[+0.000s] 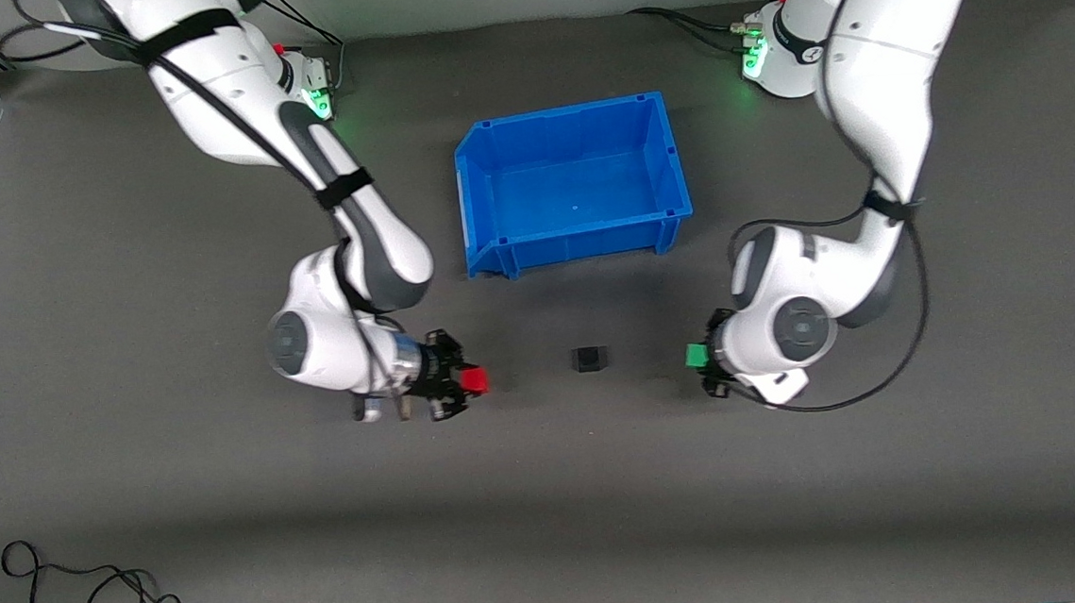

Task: Attach green and red cubes to black cube
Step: 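Carry the red and green cubes toward the black cube with both grippers, then press the red and green cubes against the black cube with both grippers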

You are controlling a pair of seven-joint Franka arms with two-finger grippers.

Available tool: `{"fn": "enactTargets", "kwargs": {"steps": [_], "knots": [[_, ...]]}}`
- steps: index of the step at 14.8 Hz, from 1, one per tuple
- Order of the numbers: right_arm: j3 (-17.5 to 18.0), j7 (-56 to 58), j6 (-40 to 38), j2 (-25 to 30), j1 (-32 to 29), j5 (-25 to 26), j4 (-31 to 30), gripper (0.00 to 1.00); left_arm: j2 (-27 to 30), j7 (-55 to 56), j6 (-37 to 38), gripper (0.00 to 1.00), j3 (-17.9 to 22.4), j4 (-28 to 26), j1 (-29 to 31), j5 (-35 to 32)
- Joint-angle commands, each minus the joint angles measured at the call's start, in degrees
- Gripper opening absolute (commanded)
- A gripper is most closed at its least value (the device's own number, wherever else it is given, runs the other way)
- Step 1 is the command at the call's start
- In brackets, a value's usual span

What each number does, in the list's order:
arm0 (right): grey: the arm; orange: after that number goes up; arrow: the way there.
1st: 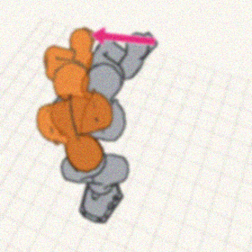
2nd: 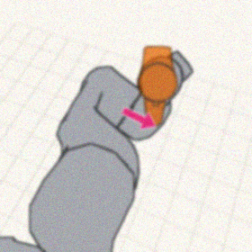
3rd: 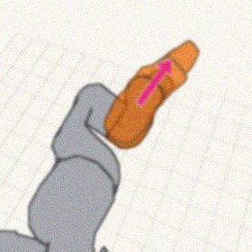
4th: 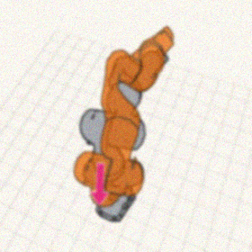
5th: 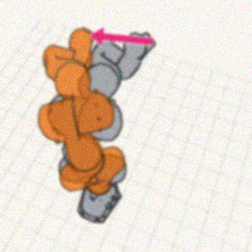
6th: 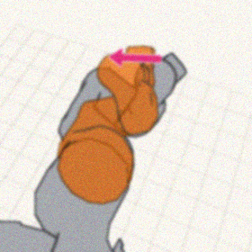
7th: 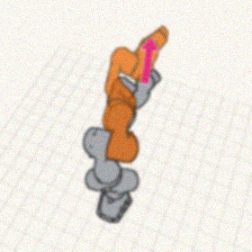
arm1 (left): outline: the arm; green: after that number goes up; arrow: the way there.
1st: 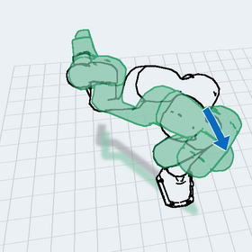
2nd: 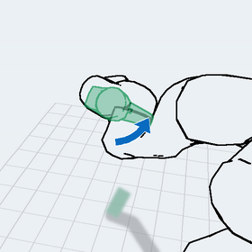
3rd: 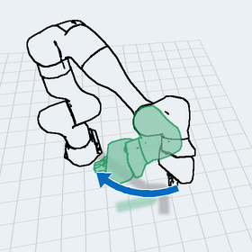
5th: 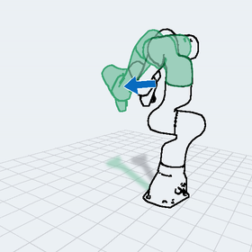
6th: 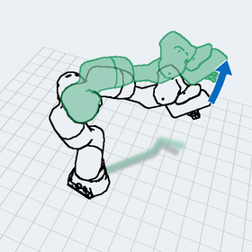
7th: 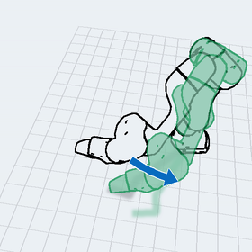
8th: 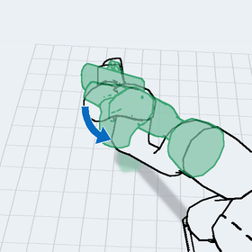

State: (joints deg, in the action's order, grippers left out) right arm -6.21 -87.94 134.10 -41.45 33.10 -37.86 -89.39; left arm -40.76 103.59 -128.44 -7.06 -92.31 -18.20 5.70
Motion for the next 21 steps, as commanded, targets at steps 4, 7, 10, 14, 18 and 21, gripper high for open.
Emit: {"fn": "enactTargets", "kwargs": {"steps": [4,7,10,14,18,21], "knots": [[-0.8,-1.5,3.6,-6.4,6.5,-1.0,5.4,0.32,-3.4,21.3,-12.7,0.00,0.9,2.0,-6.3,4.1],[-0.7,-1.5,3.7,-8.2,7.1,-1.0,7.2,0.32,-4.1,22.6,-11.9,0.00,0.9,1.9,-8.0,4.1],[-0.7,-6.3,7.4,-9.6,9.2,-0.2,8.0,0.32,-4.2,21.9,-10.2,0.00,0.9,1.1,-9.7,3.9],[-0.7,-8.7,8.2,-10.6,9.9,-0.2,9.2,0.32,-4.2,21.7,-8.7,0.00,0.9,1.2,-10.3,3.3],[-0.7,-10.9,10.3,-11.7,10.1,-0.2,10.3,0.32,-3.8,21.4,-8.4,0.00,0.9,1.2,-10.3,3.1],[-0.8,-12.6,11.8,-12.8,11.5,-0.1,11.1,0.32,-3.5,18.1,-8.5,0.00,0.8,1.3,-10.4,3.3]]}}
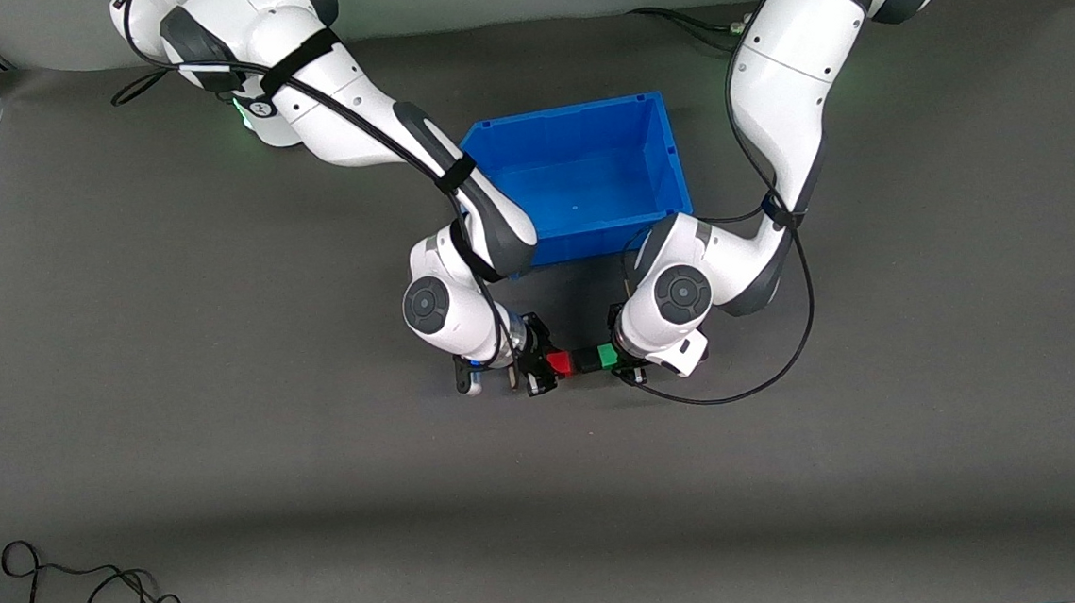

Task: Attach green and red cubes to black cube
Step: 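Press the red and green cubes against the black cube with both grippers, then open both grippers and lift them away from the joined cubes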

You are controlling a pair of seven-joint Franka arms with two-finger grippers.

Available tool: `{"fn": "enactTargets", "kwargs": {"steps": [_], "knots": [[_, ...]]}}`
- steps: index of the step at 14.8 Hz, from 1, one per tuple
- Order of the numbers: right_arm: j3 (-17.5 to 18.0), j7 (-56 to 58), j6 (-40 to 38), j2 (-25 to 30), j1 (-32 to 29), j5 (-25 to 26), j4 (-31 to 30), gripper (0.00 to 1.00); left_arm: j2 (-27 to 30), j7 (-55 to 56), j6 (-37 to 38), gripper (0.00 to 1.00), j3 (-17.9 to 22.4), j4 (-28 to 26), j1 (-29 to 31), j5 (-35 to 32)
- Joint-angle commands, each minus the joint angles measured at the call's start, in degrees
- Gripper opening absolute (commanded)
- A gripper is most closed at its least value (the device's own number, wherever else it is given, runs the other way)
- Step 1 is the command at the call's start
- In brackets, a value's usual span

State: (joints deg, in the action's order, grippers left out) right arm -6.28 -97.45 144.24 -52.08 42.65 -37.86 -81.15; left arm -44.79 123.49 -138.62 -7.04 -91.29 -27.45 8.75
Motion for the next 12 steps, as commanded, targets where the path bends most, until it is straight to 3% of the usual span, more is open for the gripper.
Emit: {"fn": "enactTargets", "kwargs": {"steps": [1,2,3,4,5,7,8,10,12], "knots": [[-0.7,-3.5,2.2,-2.4,2.0,-0.1,3.4,0.32,0.5,-1.8,1.6,0.00,0.8,0.4,-1.1,0.5],[-0.7,-3.5,2.2,-2.4,1.9,-0.1,3.6,0.34,0.5,-1.8,1.4,0.00,0.9,0.5,-1.1,0.6],[-0.7,-3.5,2.3,-2.4,2.0,-0.1,3.7,0.47,0.5,-1.8,1.3,0.00,0.8,0.5,-1.1,0.6],[-0.7,-3.5,2.2,-2.4,1.9,-0.1,3.7,0.82,0.5,-1.8,1.5,0.03,0.8,0.5,-1.0,0.4],[-0.8,-3.3,2.3,-2.2,1.8,0.0,3.7,1.00,0.5,-1.9,1.5,0.25,0.9,0.5,-1.0,-0.1],[-1.2,-2.9,2.2,-1.5,1.6,0.0,3.7,1.00,0.6,-2.8,1.8,0.90,1.1,1.3,-0.8,-2.6],[-1.3,-2.9,2.1,-1.2,1.2,0.0,3.6,1.00,0.8,-3.0,2.0,1.00,1.1,1.5,-0.5,-3.7],[-2.1,-2.9,1.5,0.7,0.9,0.1,3.1,1.00,3.6,-6.4,5.9,1.00,1.0,1.4,0.8,-4.4],[-5.2,-2.7,-3.8,3.1,1.1,0.4,2.9,1.00,7.2,-14.6,10.6,1.00,0.8,0.8,2.0,-3.2]]}}
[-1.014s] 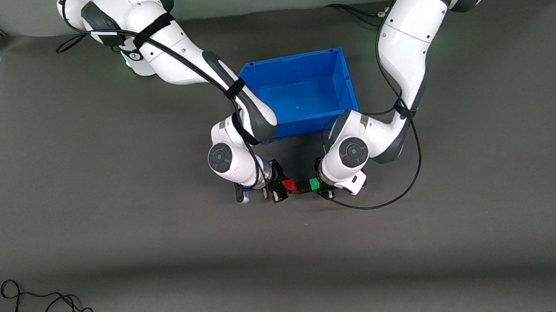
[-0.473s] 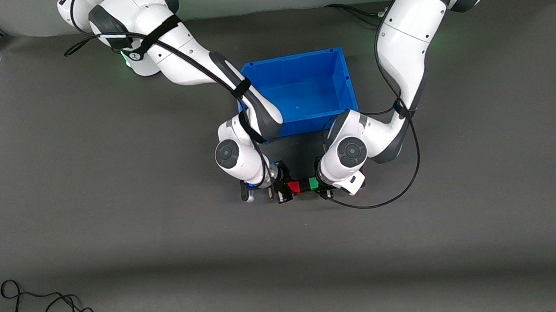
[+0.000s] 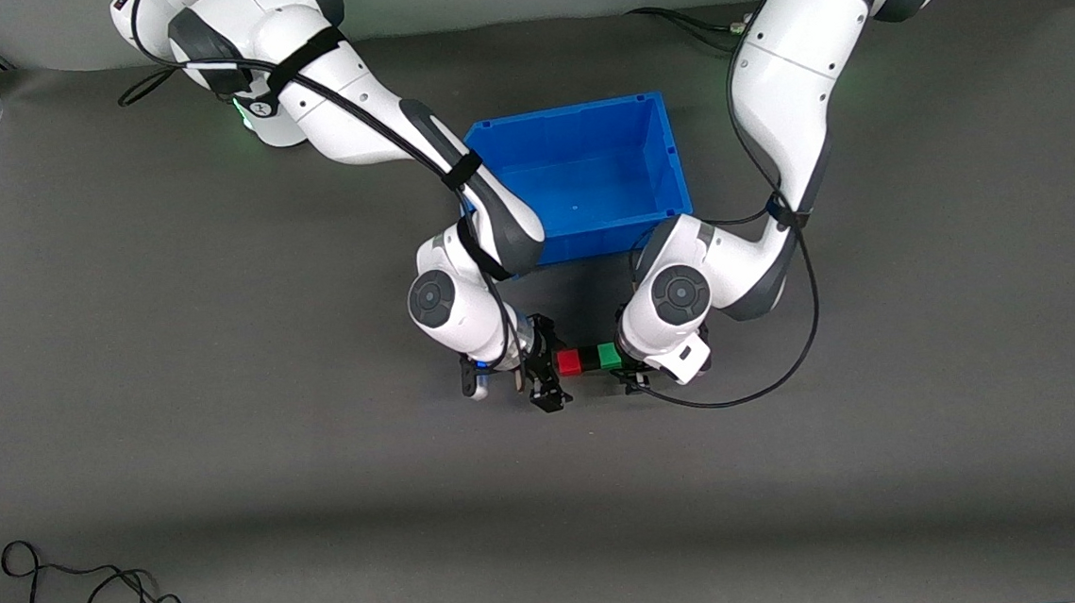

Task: Attach green and red cubes to black cube
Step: 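Open both grippers and lift them away from the joined cubes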

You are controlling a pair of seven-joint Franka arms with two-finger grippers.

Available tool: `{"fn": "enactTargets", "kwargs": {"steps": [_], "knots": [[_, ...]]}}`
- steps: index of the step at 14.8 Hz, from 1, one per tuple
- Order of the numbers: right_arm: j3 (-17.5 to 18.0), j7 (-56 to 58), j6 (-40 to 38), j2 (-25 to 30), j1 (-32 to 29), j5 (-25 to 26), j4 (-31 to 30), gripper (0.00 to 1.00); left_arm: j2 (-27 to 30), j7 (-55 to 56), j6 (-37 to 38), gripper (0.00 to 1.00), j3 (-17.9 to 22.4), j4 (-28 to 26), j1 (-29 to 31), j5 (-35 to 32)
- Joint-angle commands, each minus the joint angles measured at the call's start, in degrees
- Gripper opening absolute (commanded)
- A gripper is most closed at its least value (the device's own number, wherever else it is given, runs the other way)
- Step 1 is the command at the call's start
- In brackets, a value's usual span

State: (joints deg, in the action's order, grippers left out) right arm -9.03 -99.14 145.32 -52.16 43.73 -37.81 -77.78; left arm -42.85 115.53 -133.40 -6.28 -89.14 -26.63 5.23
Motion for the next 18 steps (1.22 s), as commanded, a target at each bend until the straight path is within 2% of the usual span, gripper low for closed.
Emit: {"fn": "enactTargets", "kwargs": {"steps": [1,3,6,9,10,12,14,16,18], "knots": [[-4.5,-0.7,-8.8,4.9,0.0,1.8,-0.4,1.00,7.5,-11.2,7.1,1.00,0.0,-2.7,1.8,1.7],[-7.6,1.7,-17.2,9.2,0.0,5.5,-0.4,1.00,11.8,-21.4,8.9,1.00,0.2,-5.2,3.4,2.6],[-14.0,7.9,-30.6,16.2,0.0,6.3,-0.6,1.00,18.8,-36.5,14.3,1.00,0.7,-9.9,7.0,2.3],[-20.9,17.3,-42.6,22.7,0.4,6.9,-0.7,1.00,24.8,-53.0,23.1,1.00,0.7,-11.9,13.4,1.9],[-22.8,21.5,-46.1,24.5,0.4,8.8,-0.7,1.00,26.6,-57.5,25.1,1.00,0.7,-12.0,15.3,1.9],[-24.2,30.0,-50.8,28.5,0.2,14.8,-1.4,1.00,29.0,-64.6,27.0,1.00,0.7,-12.2,19.6,0.3],[-23.3,36.0,-51.3,35.4,-1.5,23.2,-5.5,1.00,31.0,-76.0,30.5,1.00,0.8,-12.4,23.0,-1.7],[-17.1,45.6,-51.5,42.5,-8.4,29.3,-10.0,1.00,34.2,-87.1,32.9,1.00,0.8,-13.9,26.3,-2.9],[-9.8,54.7,-51.5,47.0,-17.4,33.9,-12.7,1.00,37.4,-92.0,34.0,1.00,0.7,-15.5,28.2,-5.4]]}}
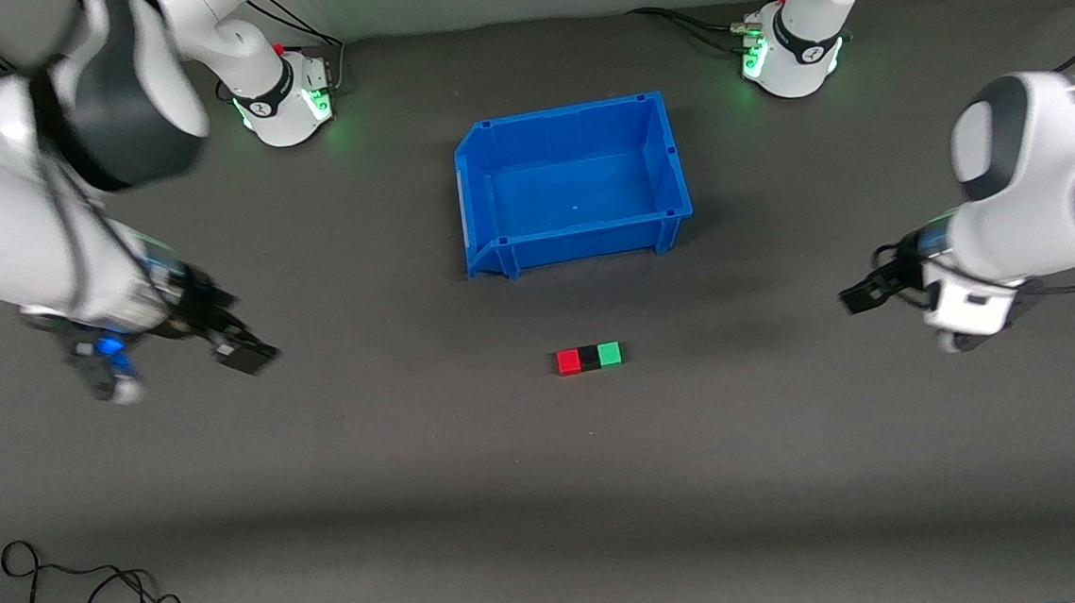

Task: Attach green and red cubes to black cube

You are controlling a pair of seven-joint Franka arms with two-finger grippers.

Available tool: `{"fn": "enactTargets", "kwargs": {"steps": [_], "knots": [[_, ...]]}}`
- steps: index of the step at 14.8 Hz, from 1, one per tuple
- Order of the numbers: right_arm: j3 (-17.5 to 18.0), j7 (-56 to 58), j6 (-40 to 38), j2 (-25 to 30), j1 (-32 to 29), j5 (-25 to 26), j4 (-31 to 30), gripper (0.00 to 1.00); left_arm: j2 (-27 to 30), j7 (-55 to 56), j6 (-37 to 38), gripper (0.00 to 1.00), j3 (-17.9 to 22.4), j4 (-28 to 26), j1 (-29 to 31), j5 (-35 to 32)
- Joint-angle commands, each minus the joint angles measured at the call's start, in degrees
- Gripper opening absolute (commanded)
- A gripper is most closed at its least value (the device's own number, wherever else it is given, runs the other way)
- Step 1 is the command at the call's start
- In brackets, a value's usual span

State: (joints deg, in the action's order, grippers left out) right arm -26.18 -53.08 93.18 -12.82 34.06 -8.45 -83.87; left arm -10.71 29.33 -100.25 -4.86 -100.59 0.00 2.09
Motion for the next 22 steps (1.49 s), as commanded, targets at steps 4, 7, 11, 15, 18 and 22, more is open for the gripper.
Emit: {"fn": "enactTargets", "kwargs": {"steps": [4,7,11,15,18,22], "knots": [[16.9,30.3,-0.1,10.6,-24.3,6.3,-7.1,1.00,9.2,-14.7,0.9,1.00,-0.4,-5.9,2.6,-3.5],[21.2,43.0,0.1,10.6,-32.7,7.0,-6.6,1.00,10.6,-23.3,2.7,1.00,0.3,-3.7,3.9,-2.7],[20.8,55.0,0.2,11.1,-33.9,7.2,-5.8,1.00,6.8,-23.6,3.5,1.00,0.3,2.6,3.1,-3.4],[21.1,55.2,0.0,12.0,-33.6,7.1,-5.9,1.00,6.9,-24.3,3.8,1.00,4.5,4.9,-1.0,-3.5],[21.0,55.1,-0.1,11.6,-33.7,7.0,-5.9,1.00,6.4,-24.4,5.4,1.00,4.8,6.8,-0.7,-3.5],[20.9,55.2,-1.3,11.3,-33.7,6.4,-5.7,1.00,6.2,-25.6,7.6,1.00,4.8,8.1,-0.7,-3.5]]}}
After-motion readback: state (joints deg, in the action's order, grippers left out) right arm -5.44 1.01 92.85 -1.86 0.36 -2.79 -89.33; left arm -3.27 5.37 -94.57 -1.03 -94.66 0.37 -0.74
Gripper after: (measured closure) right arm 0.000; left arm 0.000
